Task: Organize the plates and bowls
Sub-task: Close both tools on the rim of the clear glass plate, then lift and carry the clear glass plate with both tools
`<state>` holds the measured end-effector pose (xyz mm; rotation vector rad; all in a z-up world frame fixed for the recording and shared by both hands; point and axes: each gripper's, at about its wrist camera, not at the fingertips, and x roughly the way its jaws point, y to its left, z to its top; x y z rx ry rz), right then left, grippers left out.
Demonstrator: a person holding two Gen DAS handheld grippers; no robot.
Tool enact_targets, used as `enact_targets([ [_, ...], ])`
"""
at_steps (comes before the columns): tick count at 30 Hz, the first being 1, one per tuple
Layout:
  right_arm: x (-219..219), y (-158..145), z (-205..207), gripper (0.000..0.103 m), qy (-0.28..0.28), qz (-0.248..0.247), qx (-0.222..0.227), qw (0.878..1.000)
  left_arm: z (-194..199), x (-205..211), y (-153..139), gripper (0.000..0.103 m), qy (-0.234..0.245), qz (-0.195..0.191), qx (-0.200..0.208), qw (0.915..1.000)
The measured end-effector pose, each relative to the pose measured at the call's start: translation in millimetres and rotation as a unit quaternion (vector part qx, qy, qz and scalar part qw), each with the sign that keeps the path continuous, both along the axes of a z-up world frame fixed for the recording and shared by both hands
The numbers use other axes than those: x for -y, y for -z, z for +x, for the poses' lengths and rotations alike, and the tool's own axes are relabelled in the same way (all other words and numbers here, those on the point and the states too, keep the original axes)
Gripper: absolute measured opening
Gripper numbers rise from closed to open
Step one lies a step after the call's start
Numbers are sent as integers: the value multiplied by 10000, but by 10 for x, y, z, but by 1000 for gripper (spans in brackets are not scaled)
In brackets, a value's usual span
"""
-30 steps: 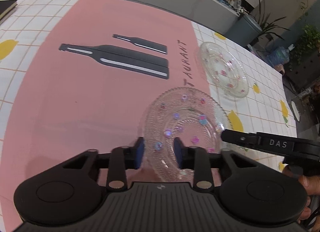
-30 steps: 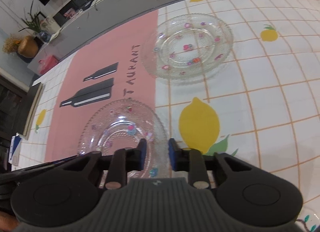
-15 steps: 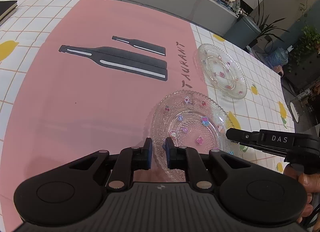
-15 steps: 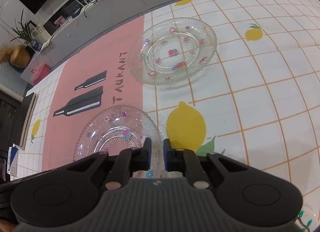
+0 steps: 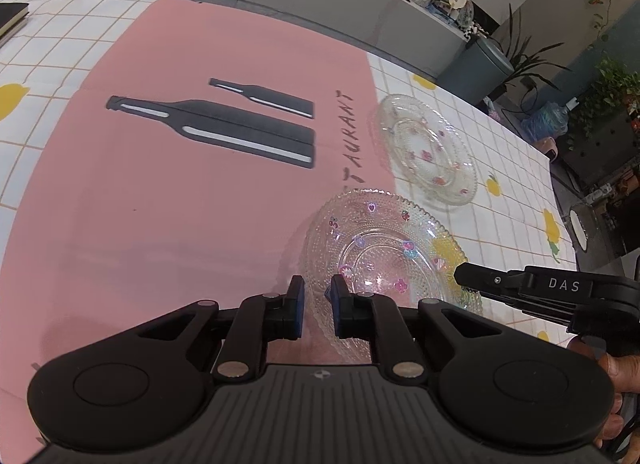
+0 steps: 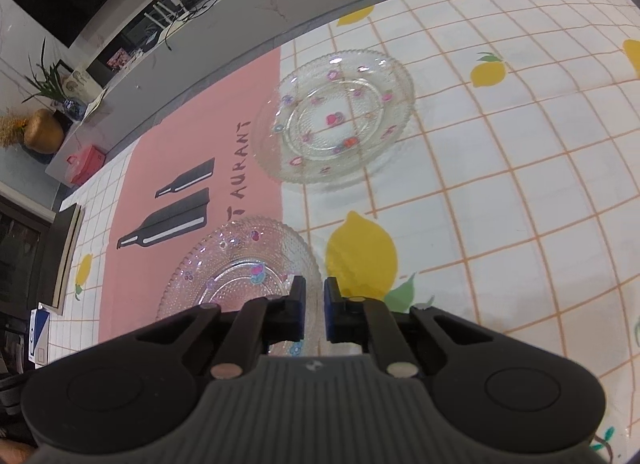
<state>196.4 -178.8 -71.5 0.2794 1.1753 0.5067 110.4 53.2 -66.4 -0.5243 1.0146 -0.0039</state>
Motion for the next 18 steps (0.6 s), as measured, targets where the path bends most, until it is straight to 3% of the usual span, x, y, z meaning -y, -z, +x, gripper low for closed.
enact_targets([
  [18,712,-321,-257,7,718,254,110,9970,49,487,-184,15,455,-216,227,9985],
])
